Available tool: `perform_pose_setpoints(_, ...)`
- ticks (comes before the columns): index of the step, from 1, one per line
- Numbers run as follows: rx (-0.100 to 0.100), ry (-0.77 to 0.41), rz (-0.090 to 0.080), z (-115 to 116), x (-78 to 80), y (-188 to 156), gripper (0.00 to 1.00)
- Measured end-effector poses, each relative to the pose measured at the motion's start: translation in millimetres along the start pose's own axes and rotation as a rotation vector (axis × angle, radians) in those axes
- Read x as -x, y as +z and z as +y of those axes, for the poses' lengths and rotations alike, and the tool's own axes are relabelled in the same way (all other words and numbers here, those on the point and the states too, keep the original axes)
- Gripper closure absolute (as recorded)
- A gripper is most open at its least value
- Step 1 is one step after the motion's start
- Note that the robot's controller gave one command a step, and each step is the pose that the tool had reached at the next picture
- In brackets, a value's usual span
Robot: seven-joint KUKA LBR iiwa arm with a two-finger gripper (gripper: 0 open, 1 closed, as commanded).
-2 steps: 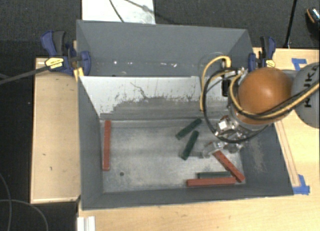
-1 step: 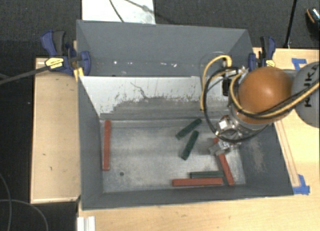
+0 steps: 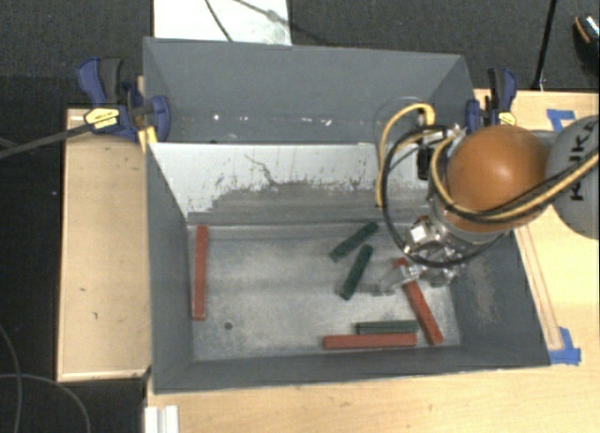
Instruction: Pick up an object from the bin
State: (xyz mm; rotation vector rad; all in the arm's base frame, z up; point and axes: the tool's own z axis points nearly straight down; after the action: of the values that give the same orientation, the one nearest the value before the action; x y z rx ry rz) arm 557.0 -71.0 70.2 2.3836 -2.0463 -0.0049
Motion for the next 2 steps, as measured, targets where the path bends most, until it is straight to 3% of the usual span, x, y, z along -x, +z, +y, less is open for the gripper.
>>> perform_pose_setpoints(1, 0.002, 0.005, 0.000, 0.2, 0.0, 0.1, 1.00)
perform_pose_setpoints(2, 0.003, 0.006, 0.000, 0.3, 0.0, 0.0, 0.00)
